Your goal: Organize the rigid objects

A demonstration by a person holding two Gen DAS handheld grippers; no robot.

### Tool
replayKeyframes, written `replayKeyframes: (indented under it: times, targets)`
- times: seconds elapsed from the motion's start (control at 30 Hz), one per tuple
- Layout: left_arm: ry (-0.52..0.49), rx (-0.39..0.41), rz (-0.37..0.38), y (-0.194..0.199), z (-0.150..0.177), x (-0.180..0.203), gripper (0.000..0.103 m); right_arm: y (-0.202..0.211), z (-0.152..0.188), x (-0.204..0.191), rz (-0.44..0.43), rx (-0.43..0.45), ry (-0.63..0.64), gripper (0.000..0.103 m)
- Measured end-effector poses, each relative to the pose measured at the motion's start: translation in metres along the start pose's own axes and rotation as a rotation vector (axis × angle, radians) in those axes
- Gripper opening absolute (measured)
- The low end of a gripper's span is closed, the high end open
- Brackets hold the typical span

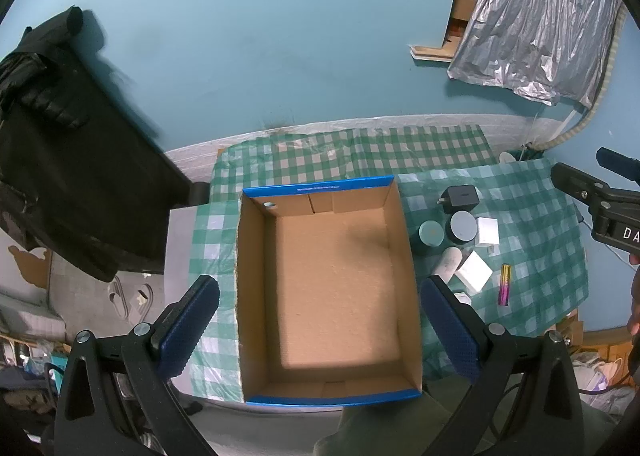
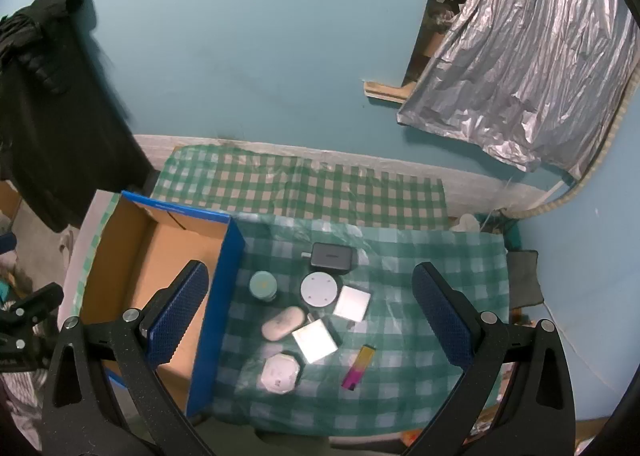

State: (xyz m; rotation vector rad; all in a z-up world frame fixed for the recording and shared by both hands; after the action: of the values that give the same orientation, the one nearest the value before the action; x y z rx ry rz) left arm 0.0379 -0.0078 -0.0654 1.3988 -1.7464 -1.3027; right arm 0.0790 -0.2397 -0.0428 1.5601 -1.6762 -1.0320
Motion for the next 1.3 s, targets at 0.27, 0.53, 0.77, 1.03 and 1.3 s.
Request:
replayKeyframes:
  times: [0.27,0.53,0.77,1.03,1.3]
  targets:
    - [-0.001,-0.008,-0.003,0.002,0.004,0.004,0.102,0.004,0.002,0.003,0.002,-0.010,0.003,0.101]
    - [-0.001,-0.013,-0.006,0.003,0.007,0.007,0.102,0.007,0.005,0.004,0.003,-0.014,0.008,0.101]
    - [-0.004,-0.014,-0.005,0.002,0.007,0.007,0.102,0.007,0.004,0.004,0.004,-0.016,0.005,0.101]
    - [-0.011,-0.018,-0.010,0.003,0.011,0.008,0.102,0.008,0.006,0.004,0.004,-0.021,0.005,0.101]
    - [-0.018,-0.024,-0.013,0.001,0.011,0.006,0.102,0.007,0.005,0.004,0.005,-0.022,0.005,0.101]
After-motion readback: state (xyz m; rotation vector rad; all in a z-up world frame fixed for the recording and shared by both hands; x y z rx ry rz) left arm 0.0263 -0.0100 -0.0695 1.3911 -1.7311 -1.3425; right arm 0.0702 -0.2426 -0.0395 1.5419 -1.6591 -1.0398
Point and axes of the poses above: each gripper's, at about its wrist camera, not at the fingertips, and y roughly against the way its jaws point, x to its right, z to its underside, the point moved 7 cm from there along -y, roughly the way its jaws point, and after that the axes turned 10 degrees about -y, right-handed, at the moved point
